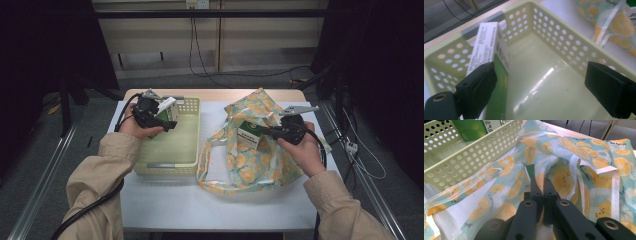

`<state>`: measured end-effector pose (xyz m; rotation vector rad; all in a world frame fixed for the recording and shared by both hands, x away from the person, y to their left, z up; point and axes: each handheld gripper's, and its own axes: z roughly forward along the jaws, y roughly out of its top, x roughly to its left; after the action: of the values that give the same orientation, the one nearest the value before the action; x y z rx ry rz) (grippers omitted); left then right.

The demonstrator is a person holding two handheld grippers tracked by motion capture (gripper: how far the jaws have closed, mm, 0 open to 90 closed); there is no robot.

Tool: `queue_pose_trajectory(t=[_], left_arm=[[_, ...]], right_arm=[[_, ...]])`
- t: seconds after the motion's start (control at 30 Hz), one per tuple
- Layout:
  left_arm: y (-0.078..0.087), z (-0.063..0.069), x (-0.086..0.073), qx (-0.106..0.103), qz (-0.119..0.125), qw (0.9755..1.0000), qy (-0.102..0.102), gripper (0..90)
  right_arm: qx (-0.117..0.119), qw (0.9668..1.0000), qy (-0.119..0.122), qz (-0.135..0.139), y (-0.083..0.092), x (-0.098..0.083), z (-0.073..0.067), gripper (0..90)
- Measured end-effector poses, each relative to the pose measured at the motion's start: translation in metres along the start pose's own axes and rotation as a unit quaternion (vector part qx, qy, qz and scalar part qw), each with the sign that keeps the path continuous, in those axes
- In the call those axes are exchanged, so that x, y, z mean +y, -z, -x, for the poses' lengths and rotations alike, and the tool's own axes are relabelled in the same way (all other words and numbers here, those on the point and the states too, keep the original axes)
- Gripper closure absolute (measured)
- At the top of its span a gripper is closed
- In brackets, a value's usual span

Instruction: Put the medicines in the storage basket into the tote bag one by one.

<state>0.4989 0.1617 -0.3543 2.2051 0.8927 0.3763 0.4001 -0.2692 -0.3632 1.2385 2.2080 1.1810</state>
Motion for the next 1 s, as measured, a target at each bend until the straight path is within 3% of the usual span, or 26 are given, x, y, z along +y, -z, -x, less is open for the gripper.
queue_pose_trajectory(t=[0.07,0.1,0.3,0.57,0.7,0.77,0.83,0.93,1.0], left_arm=[[0.002,-0.007,-0.002,0.012,-0.001,0.9999,-0.004,11.2],[0.002,-0.009,-0.003,0.014,0.006,0.9999,0.006,11.2],[0.002,-0.025,-0.006,0.041,0.003,0.9991,0.010,12.0],[-0.014,-0.044,-0.006,0.064,-0.015,0.9978,0.009,16.7],[-0.024,-0.047,-0.008,0.071,-0.023,0.9969,0.025,22.9],[-0.028,-0.046,-0.010,0.073,-0.033,0.9966,0.022,29.4],[-0.031,-0.044,-0.012,0.064,-0.052,0.9965,0.018,41.7],[-0.037,-0.043,-0.016,0.069,-0.073,0.9944,0.033,53.1],[-0.036,-0.042,-0.017,0.067,-0.071,0.9944,0.042,61.1]], right_arm=[[0.000,1.0000,0.000,0.001,0.001,0.000,0.000,90.0],[0.000,1.0000,0.000,0.001,0.001,0.000,0.000,90.0],[0.001,1.0000,-0.001,-0.002,0.000,0.000,0.001,90.0],[0.006,1.0000,0.002,-0.004,-0.002,0.001,0.001,90.0],[0.006,1.0000,0.000,-0.004,-0.003,0.000,0.003,90.0],[0.007,1.0000,0.000,-0.003,-0.004,0.000,0.004,90.0],[0.005,1.0000,0.001,-0.004,-0.003,0.000,0.004,90.0],[0.004,1.0000,0.003,-0.004,-0.002,0.000,0.004,90.0],[0.005,1.0000,0.003,-0.002,0.000,0.000,0.003,90.0]])
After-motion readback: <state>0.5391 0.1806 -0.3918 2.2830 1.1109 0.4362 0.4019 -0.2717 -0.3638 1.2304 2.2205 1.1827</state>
